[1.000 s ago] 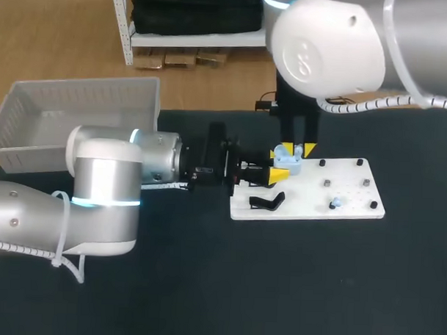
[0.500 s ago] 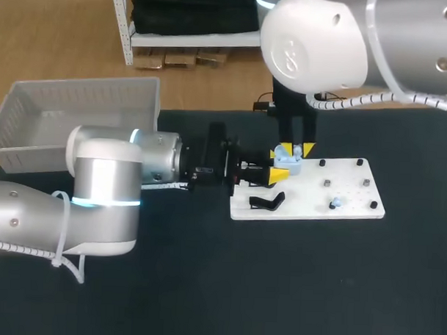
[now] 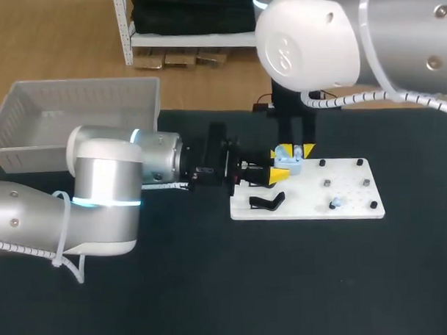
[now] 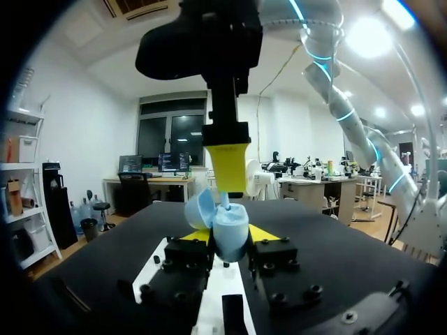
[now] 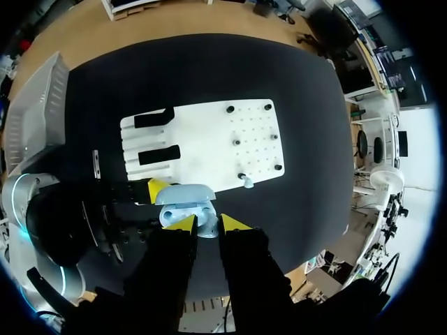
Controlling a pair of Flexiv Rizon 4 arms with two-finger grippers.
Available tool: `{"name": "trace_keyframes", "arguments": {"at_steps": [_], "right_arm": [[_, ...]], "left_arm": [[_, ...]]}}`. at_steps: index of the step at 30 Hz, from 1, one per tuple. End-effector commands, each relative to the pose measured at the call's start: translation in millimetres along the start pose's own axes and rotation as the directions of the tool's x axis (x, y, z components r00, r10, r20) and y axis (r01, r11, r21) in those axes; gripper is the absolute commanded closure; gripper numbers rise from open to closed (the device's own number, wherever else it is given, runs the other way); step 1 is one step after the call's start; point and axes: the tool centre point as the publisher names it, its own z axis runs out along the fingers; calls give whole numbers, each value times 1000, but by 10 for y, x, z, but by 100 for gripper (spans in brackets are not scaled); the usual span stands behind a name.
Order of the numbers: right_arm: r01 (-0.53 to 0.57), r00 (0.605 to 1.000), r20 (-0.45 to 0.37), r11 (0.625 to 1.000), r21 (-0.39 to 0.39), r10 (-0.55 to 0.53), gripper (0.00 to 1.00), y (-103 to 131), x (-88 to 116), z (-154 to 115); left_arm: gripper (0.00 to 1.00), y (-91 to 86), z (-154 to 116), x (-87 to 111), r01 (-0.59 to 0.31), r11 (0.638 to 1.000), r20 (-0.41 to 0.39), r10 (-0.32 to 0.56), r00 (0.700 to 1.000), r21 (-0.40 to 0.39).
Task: Pick up each earbud case from the left stands, insert the matching earbuds, close the lid, and place the case in the box.
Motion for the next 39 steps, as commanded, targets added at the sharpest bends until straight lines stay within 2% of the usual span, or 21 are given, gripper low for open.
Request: {"name": "trace_keyframes", "arguments": {"at_steps": [1,13,14,17,19,20,21,24,29,34,39], "right_arm": [[-2,1000,-3,1000,11,2,100,21,-4,17],[-10,1000,-8,1000,20,11,98,28,4,60],[-11,1000,-8,1000,19,11,88,28,4,62],[-12,1000,-8,1000,16,13,82,28,4,67],[-13,1000,-7,1000,13,13,66,29,5,69],[-13,1000,-7,1000,13,13,66,29,5,69],[-14,1000,-5,1000,8,14,53,32,7,67],[-15,1000,-3,1000,1,15,41,34,14,55],[-17,1000,2,1000,-17,17,40,12,27,24],[-22,1000,8,999,-46,23,50,-18,64,-47],[-9,1000,-16,998,-67,7,43,-47,157,-94]], "left_arm": [[100,4,-1,-1,0,1000,-2,0,1000,0],[100,4,-1,-1,0,1000,-2,0,1000,0],[100,4,-1,-1,0,1000,-2,0,1000,0],[100,4,-1,-1,0,1000,-2,0,1000,0],[100,4,-1,-1,0,1000,-2,0,1000,0],[100,4,-1,-1,0,1000,-2,0,1000,0],[100,4,-1,-1,0,1000,-2,0,1000,0],[100,4,-1,-1,0,1000,-2,0,1000,0],[100,4,-1,-1,0,1000,-2,0,1000,0],[100,4,-1,-1,0,1000,-2,0,1000,0],[100,4,-1,-1,0,1000,-2,0,1000,0]]}}
